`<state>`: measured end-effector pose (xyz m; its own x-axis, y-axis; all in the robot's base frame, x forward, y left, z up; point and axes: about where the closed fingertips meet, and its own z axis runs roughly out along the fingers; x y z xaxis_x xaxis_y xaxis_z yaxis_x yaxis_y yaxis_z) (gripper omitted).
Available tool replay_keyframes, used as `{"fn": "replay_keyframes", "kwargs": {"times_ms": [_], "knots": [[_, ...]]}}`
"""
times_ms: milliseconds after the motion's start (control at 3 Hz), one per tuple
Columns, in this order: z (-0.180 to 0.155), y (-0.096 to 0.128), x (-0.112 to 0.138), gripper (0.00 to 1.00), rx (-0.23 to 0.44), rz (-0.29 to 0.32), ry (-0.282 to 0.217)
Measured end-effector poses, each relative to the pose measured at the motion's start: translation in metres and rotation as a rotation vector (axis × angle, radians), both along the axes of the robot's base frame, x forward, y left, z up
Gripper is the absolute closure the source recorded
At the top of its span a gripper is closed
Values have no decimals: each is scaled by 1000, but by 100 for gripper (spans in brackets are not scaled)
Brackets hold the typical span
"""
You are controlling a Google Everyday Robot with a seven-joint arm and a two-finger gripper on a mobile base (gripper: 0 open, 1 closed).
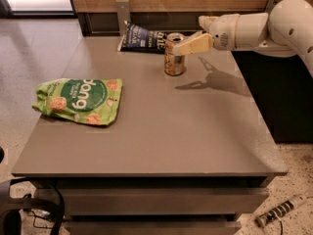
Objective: Pick orange can
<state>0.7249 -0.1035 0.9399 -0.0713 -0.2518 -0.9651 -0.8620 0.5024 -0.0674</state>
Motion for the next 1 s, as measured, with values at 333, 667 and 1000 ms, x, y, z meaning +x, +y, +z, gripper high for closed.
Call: {"fn": "replay_keyframes", "kwargs": {"times_ms": [333, 667, 1000], "knots": [[-17, 13, 5, 0, 96, 14, -16], [-29, 22, 6, 0, 174, 23, -35], [-43, 31, 10, 4, 218, 33, -41]]}}
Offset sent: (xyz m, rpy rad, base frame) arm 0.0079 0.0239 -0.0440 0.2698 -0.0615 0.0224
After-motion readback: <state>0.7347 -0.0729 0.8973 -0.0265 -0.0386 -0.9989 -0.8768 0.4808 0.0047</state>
